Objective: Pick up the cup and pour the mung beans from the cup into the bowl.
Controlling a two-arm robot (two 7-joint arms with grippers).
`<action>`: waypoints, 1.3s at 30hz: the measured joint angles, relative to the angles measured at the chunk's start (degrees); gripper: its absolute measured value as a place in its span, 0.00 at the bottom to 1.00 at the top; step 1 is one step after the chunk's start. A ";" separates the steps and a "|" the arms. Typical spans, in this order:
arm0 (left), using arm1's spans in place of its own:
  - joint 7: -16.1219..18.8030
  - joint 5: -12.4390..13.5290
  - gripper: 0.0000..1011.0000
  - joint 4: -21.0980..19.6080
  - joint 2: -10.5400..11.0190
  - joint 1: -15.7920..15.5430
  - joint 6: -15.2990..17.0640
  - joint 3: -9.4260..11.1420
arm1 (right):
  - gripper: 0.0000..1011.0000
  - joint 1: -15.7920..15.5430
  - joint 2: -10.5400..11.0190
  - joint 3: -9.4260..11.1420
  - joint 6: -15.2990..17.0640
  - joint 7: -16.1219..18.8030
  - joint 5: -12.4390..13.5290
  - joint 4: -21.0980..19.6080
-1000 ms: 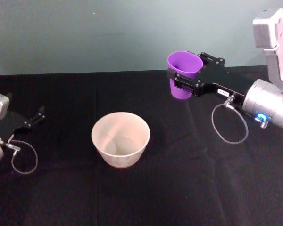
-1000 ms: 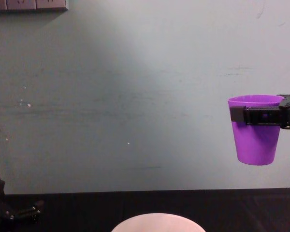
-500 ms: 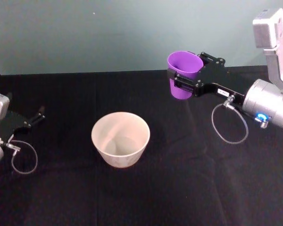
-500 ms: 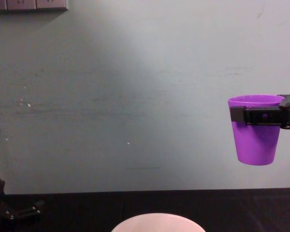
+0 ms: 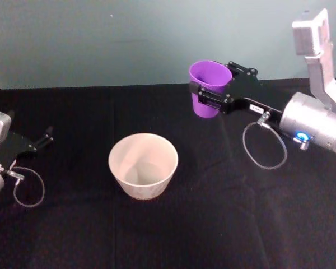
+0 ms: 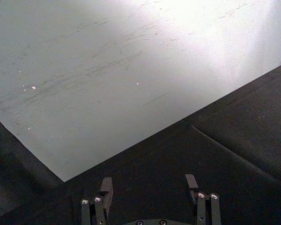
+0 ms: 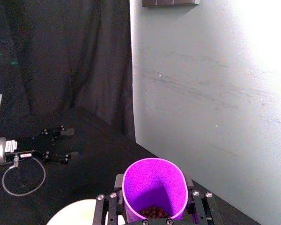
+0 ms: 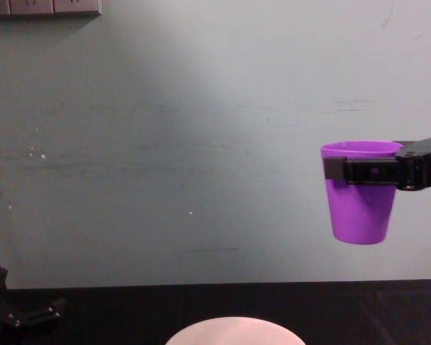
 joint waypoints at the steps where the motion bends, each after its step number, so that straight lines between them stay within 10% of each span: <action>1: 0.00 0.00 0.99 0.00 0.00 0.00 0.00 0.00 | 0.71 0.40 -0.17 -0.24 0.16 -0.02 0.01 0.29; 12: 0.00 0.00 0.99 0.00 0.00 0.00 0.00 0.00 | 0.72 6.34 -3.20 -3.68 3.69 -1.28 0.95 5.16; 18: 0.00 0.00 0.99 0.00 0.00 0.00 0.00 0.00 | 0.71 8.00 -3.40 -6.70 2.81 -2.03 -3.20 7.06; 39: 0.00 0.00 0.99 0.00 0.00 0.00 0.00 0.00 | 0.71 10.22 1.73 -18.02 -0.30 -5.46 -32.39 3.20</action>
